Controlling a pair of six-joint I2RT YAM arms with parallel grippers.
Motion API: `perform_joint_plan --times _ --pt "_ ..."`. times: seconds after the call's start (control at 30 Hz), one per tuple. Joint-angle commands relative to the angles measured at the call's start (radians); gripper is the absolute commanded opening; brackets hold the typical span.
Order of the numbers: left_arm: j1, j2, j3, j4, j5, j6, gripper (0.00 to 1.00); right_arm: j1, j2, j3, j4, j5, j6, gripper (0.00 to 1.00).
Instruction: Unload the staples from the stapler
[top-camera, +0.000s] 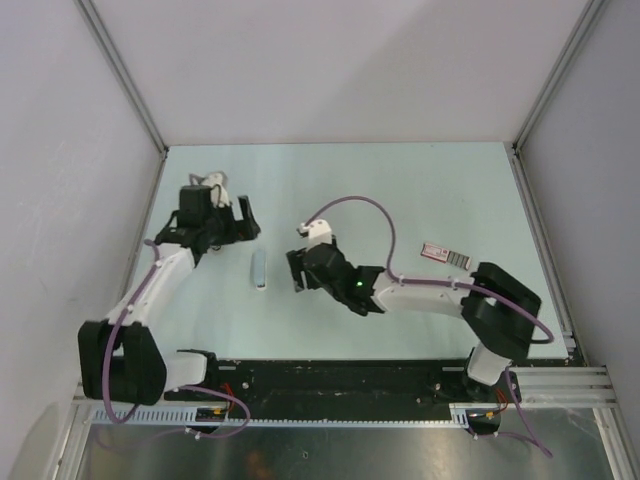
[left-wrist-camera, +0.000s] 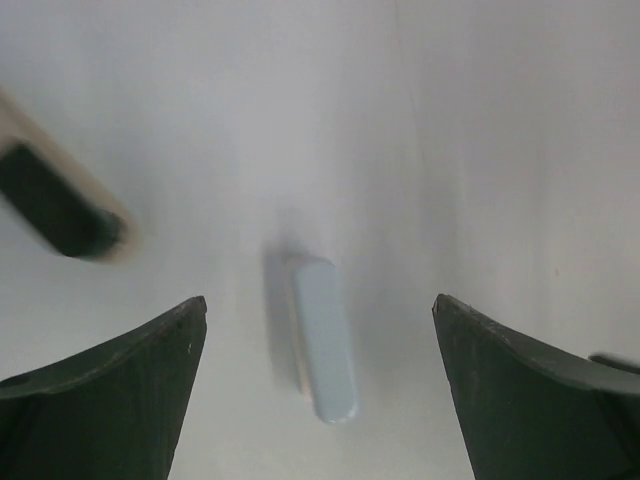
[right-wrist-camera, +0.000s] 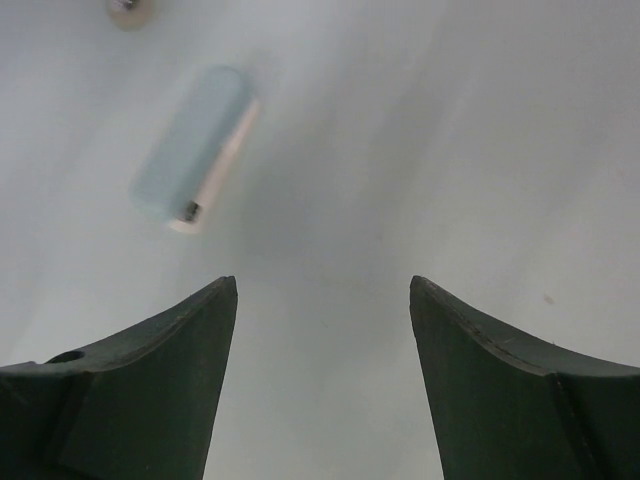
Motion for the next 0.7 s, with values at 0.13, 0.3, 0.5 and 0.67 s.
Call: perform_joint_plan --times 0.13,0.3,0.5,0.67 --pt "0.203 -0.131 0.055 -0.049 -0.115 0.132 1.00 0.085 0.255 0.336 -0.051 0.051 0.021 0.75" --pt "0.267 -0.144 0.033 -0.077 -0.081 0.199 0.96 0.104 0.411 0.540 -0.174 0.046 0.041 0.74" --pt "0.283 -0.182 -0.015 -0.092 -0.055 0.230 0.94 0.111 0.575 0.780 -0.348 0.066 0.056 0.70" --pt "0.284 -0.183 -0.033 -0.094 -0.058 0.239 0.93 0.108 0.606 0.809 -0.361 0.075 0.067 0.65"
